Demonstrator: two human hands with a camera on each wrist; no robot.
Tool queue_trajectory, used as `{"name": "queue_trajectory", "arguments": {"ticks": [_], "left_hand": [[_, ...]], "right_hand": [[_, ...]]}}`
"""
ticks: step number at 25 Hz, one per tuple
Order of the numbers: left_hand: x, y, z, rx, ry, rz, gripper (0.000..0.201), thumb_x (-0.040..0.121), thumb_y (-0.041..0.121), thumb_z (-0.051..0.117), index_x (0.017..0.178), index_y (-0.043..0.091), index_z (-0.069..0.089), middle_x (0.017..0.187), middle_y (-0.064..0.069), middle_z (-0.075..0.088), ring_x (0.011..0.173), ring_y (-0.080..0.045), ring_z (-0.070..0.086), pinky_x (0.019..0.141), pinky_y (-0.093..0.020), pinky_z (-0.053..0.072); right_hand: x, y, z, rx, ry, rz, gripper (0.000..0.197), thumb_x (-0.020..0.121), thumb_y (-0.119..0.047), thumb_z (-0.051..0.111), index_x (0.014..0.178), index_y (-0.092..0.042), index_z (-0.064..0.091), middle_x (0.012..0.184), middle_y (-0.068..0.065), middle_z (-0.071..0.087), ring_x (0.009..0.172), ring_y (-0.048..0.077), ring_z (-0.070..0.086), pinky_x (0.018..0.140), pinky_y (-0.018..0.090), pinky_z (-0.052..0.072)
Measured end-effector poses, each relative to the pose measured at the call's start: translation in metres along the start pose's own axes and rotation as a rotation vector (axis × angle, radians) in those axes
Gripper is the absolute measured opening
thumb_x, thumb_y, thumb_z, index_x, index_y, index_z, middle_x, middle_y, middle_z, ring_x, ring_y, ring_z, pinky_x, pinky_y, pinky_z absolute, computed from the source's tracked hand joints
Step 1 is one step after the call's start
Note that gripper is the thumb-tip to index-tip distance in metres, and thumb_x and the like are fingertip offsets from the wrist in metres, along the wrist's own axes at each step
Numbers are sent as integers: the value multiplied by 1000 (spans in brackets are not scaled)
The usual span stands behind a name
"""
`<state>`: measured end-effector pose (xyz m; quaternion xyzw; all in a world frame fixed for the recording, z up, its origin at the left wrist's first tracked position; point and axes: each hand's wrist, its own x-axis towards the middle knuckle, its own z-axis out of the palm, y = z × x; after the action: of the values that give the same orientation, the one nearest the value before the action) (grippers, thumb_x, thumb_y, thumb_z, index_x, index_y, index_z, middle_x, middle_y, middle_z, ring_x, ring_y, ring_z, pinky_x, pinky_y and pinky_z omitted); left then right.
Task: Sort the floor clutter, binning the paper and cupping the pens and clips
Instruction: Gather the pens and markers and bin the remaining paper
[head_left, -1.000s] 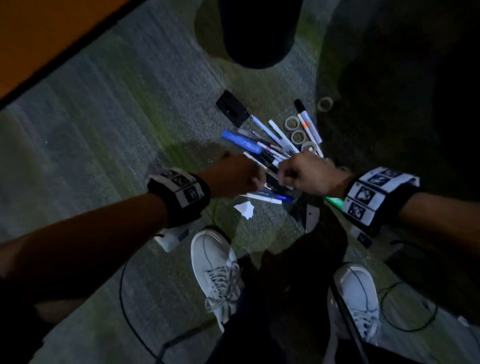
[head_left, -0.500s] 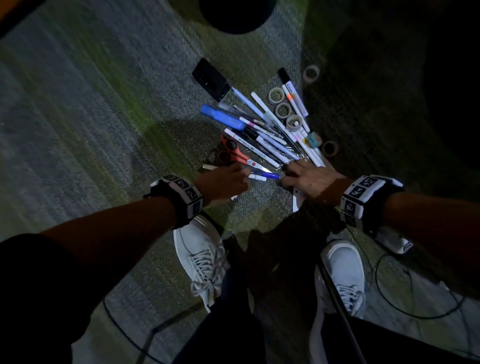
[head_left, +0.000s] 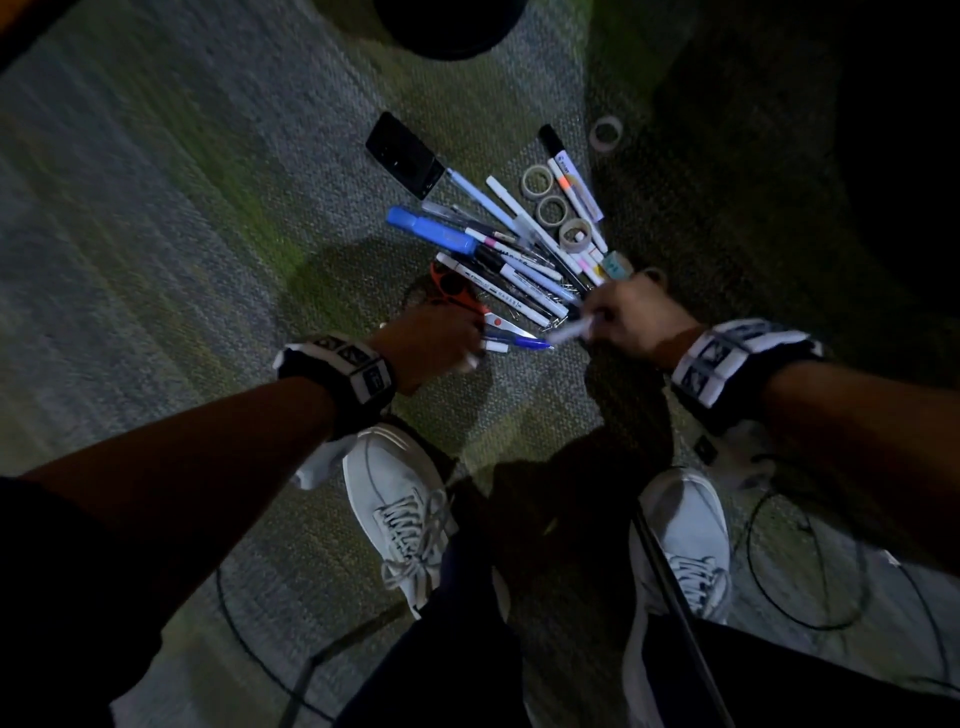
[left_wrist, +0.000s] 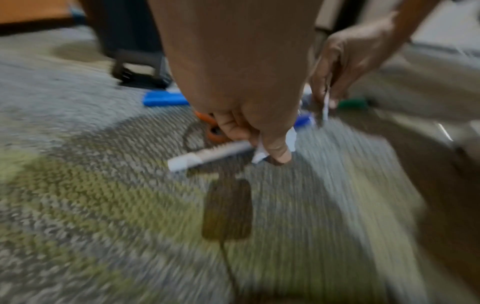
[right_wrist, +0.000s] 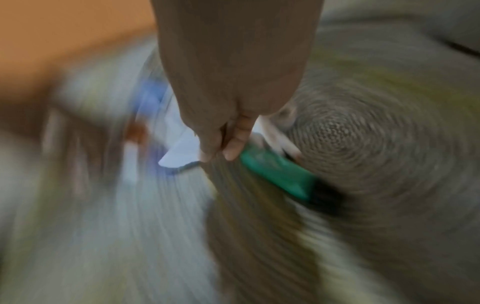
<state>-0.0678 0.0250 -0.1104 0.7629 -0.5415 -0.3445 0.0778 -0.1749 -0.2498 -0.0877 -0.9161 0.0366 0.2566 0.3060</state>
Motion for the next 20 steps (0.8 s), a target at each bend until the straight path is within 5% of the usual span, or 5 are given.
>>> {"name": "queue_trajectory", "arguments": {"ticks": [2,5,8,13,20], "left_hand": [[5,4,-31,-191,145,-162,14,86,28,66,90,18,73,97,-2,71,92,-21,67,86,-42,54],[9,12,-84,-471,331,-244,16,88,21,67,83,7,72,87,-11,71,80,-22,68,76,-39,55],[9,23,-145,-477,590,-206,37,97,28,59,73,-1,65,70,-13,60,57,-5,57,57,-19,46],[10,17,-254,-452,861,-272,23,95,34,60,91,14,70,67,-6,70,56,-9,65,56,-24,51],[18,-2,-381,-363,1208,-337,20,93,31,60,94,15,73,79,2,73,68,-11,68,65,-31,57]], "right_hand": [[10,-7,-27,252,244,152,14,80,-10,77,95,-9,74,73,3,64,57,-1,61,54,8,39],[15,-23,-67,549,417,247,21,84,-5,74,101,5,67,67,3,57,39,-5,50,40,8,36],[20,-45,-107,554,486,192,17,86,-13,72,96,0,69,69,8,63,46,-3,54,46,15,43],[54,-107,-186,652,516,-6,22,101,-18,49,83,-21,62,72,11,65,58,28,63,54,38,54],[117,-189,-308,300,729,-33,27,92,-18,47,83,0,64,69,11,69,65,24,68,69,43,57]]}}
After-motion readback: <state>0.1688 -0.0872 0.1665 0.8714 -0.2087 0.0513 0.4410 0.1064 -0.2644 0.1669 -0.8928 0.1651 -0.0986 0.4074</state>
